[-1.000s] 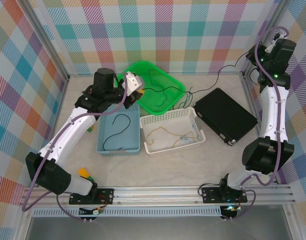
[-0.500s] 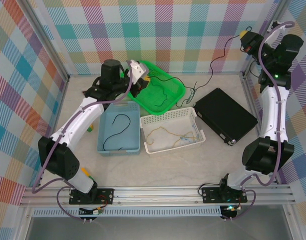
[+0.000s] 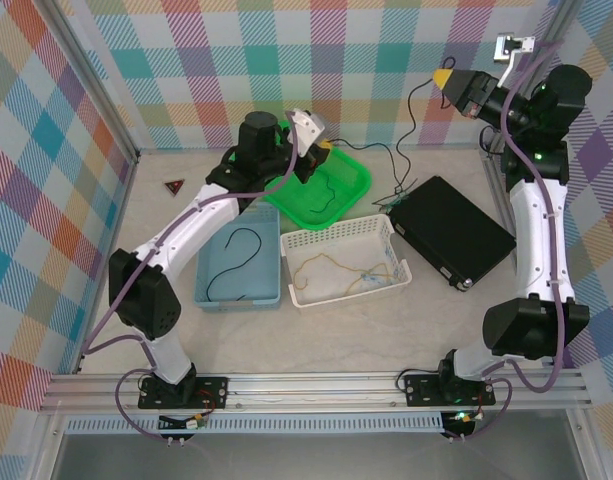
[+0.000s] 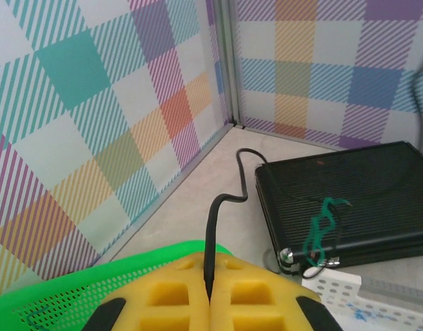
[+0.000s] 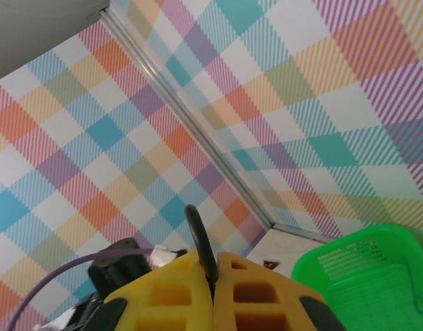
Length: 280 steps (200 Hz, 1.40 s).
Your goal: Untangle the cables
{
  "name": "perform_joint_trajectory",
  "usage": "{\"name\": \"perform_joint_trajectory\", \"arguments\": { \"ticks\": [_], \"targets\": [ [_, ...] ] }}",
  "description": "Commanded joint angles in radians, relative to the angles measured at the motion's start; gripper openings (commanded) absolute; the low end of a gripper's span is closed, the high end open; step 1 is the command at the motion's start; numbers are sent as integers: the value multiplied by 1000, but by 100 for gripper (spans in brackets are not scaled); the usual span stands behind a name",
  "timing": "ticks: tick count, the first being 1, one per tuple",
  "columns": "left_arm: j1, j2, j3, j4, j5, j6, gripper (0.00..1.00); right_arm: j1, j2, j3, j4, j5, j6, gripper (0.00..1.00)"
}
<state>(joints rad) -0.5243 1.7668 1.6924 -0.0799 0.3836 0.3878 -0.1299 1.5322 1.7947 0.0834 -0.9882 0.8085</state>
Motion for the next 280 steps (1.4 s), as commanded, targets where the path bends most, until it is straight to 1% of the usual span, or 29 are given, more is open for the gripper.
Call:
{"name": "perform_joint_trajectory", "arguments": {
  "ticks": [1, 25, 39, 54, 78, 92, 109, 127, 157, 180, 211, 230, 280],
  "targets": [
    [-5, 22, 40, 55, -25, -50, 0, 3, -27, 29, 35, -69, 37, 0],
    [-10, 39, 43, 69, -32, -64, 0, 9, -34, 25, 43, -83, 52, 0],
    [-12, 50, 52, 65, -50, -63, 0, 9, -42, 23, 35, -71, 38, 0],
    [-13, 54, 55, 66, -70, -63, 0, 8, -53, 34, -56, -12, -29, 0],
    [-12, 46, 57, 69, -65, -63, 0, 8, -54, 99, -318, 166, -177, 0],
    [-12, 35, 58, 73, -70, -63, 0, 8, -48, 122, -453, 325, -246, 0],
    [-12, 11, 55, 77, -90, -60, 0, 1, -23, 135, -565, 498, -300, 0],
    [-12, -20, 53, 66, -121, -49, 0, -20, 21, 140, -639, 639, -317, 0],
    [-10, -92, 27, -7, -136, 8, 0, -45, 94, 130, -673, 806, -333, 0],
    [2, -141, -4, -53, -120, 30, 0, -68, 146, 110, -664, 882, -319, 0],
    [22, -200, -42, -115, -133, 59, 0, -106, 188, 91, -640, 965, -301, 0],
    [46, -241, -68, -147, -143, 76, 0, -130, 200, 86, -632, 982, -290, 0],
    [134, -322, -143, -188, -136, 82, 0, -179, 188, 71, -606, 974, -260, 0]
  ]
}}
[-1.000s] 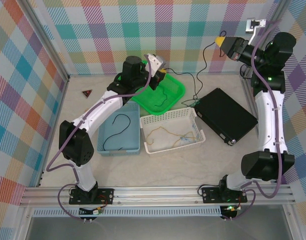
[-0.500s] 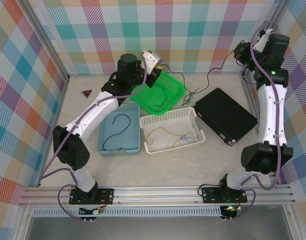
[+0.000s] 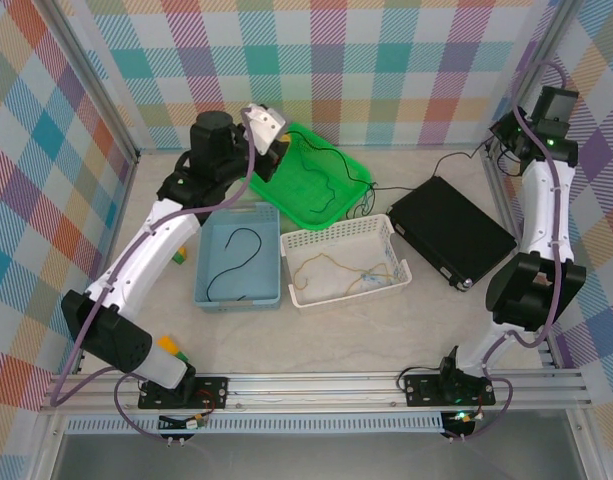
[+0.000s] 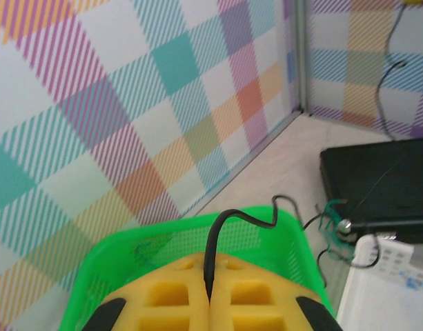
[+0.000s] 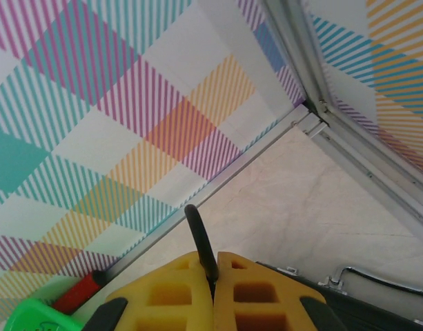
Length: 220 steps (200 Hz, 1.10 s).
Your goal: Untangle the cables
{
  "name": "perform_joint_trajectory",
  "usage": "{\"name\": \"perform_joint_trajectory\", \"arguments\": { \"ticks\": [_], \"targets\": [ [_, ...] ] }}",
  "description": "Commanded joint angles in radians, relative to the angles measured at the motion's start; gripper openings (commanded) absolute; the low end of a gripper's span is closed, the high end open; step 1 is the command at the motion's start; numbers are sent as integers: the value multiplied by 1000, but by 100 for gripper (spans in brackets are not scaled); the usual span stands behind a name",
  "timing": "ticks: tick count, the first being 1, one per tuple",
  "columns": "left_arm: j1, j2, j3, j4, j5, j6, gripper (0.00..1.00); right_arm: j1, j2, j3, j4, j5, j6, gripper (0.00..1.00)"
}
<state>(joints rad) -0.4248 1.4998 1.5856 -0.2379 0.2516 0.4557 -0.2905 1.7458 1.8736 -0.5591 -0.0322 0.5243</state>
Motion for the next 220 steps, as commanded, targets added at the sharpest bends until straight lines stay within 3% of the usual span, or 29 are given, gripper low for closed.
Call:
{"name": "perform_joint_trajectory", "arguments": {
  "ticks": [1, 60, 220],
  "targets": [
    [36, -56, -38, -31, -4, 14, 0, -19, -26, -8, 37, 18, 24, 0],
    [75, -114, -97, -31, -16, 16, 0, -57, -36, 8, 53, 5, 29, 0],
    [136, -232, -182, -221, -126, 116, 0, -73, -82, 25, 98, -85, 32, 0]
  ]
}}
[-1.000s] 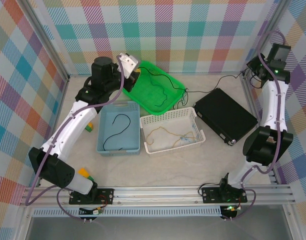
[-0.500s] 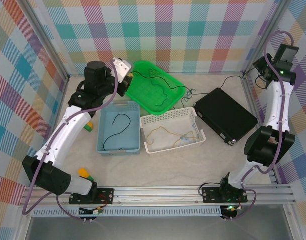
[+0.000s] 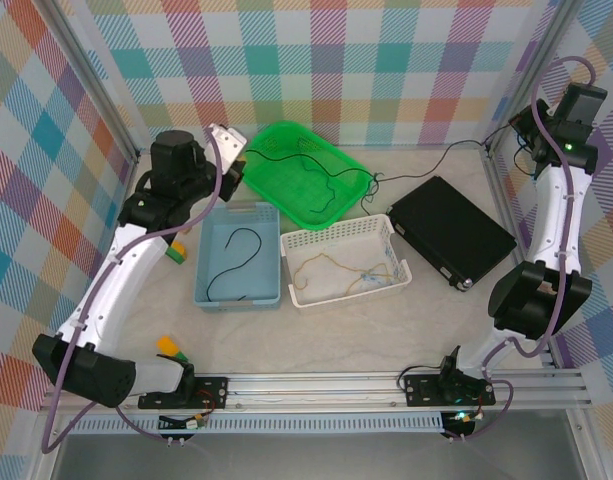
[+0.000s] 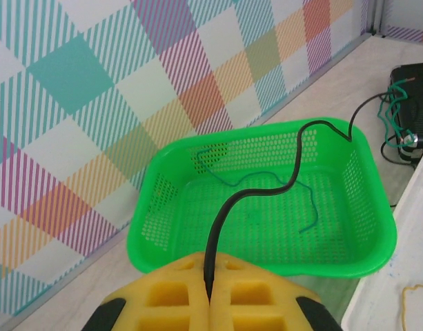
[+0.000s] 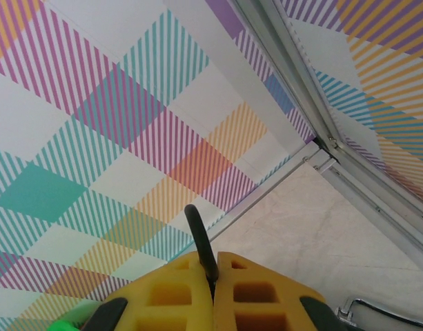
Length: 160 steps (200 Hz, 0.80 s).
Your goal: Untangle the cables
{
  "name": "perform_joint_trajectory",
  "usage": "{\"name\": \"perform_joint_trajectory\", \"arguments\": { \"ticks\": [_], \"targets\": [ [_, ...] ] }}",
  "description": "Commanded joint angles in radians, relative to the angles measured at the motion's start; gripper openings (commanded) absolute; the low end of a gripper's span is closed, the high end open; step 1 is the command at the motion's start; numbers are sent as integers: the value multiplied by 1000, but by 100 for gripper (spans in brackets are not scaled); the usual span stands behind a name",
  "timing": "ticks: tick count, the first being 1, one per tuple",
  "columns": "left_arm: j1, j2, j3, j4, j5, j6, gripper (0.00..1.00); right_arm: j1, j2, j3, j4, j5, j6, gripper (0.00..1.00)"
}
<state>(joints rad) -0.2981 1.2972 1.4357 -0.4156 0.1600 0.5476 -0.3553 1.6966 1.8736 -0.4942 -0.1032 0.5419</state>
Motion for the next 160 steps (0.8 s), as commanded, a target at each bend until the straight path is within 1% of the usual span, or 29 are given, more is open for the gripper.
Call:
{"name": "perform_joint_trajectory", "arguments": {
  "ticks": [1, 65, 94, 132, 160],
  "targets": [
    [10, -31, -34, -44, -36, 24, 0, -7, -33, 25, 33, -14, 16, 0],
    [13, -13, -68, -130, -129, 104, 0, -8, -63, 39, 47, 5, 16, 0],
    [13, 7, -61, -158, -176, 118, 0, -8, -76, 42, 43, 11, 16, 0],
    [15, 42, -38, -210, -297, 139, 0, -8, -96, 43, 40, 26, 8, 0],
    [17, 44, -29, -219, -392, 127, 0, -10, -95, 43, 36, 34, 8, 0]
  ]
}}
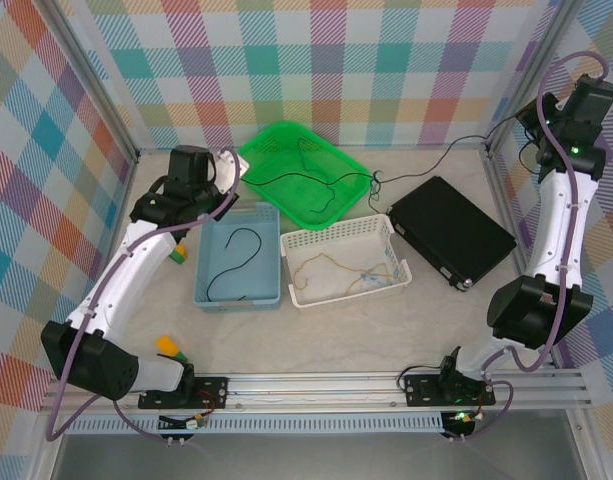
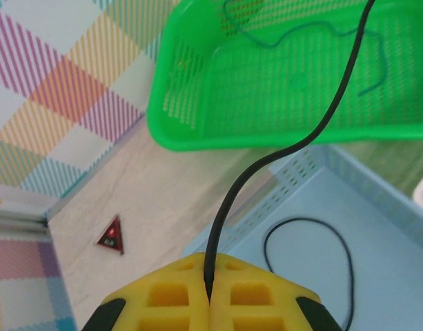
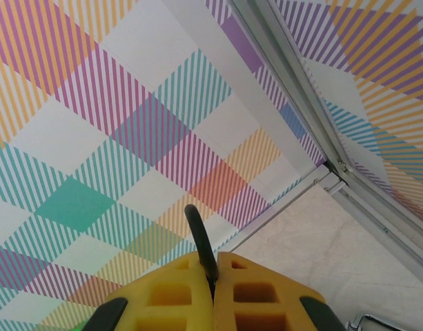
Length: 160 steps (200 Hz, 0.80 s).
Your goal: Untangle the cables
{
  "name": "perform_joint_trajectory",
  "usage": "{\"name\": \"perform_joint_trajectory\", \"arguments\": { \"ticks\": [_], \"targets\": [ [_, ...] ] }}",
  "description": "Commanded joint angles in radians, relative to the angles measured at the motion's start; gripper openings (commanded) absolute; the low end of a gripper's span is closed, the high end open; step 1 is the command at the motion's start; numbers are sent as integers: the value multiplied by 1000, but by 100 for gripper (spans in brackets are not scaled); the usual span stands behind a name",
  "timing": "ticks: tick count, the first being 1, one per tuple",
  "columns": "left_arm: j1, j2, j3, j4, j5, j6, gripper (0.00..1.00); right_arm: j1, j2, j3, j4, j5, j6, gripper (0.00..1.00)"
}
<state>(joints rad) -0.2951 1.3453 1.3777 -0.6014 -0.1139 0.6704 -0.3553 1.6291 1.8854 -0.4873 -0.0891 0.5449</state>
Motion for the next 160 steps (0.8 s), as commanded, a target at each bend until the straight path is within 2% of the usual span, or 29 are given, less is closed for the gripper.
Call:
{"name": "perform_joint_trajectory", "arguments": {
  "ticks": [1, 58, 134, 160],
  "targets": [
    [14, -3, 30, -34, -119, 3, 0, -10, -28, 32, 29, 20, 5, 0],
    [29, -9, 47, -84, -207, -22, 0, -11, -30, 25, 18, 40, 21, 0],
    [73, -14, 53, -104, -247, -29, 0, -29, -37, 23, 9, 56, 12, 0],
    [79, -23, 56, -89, -224, -43, 0, -36, -50, 6, 17, 48, 13, 0]
  ]
}}
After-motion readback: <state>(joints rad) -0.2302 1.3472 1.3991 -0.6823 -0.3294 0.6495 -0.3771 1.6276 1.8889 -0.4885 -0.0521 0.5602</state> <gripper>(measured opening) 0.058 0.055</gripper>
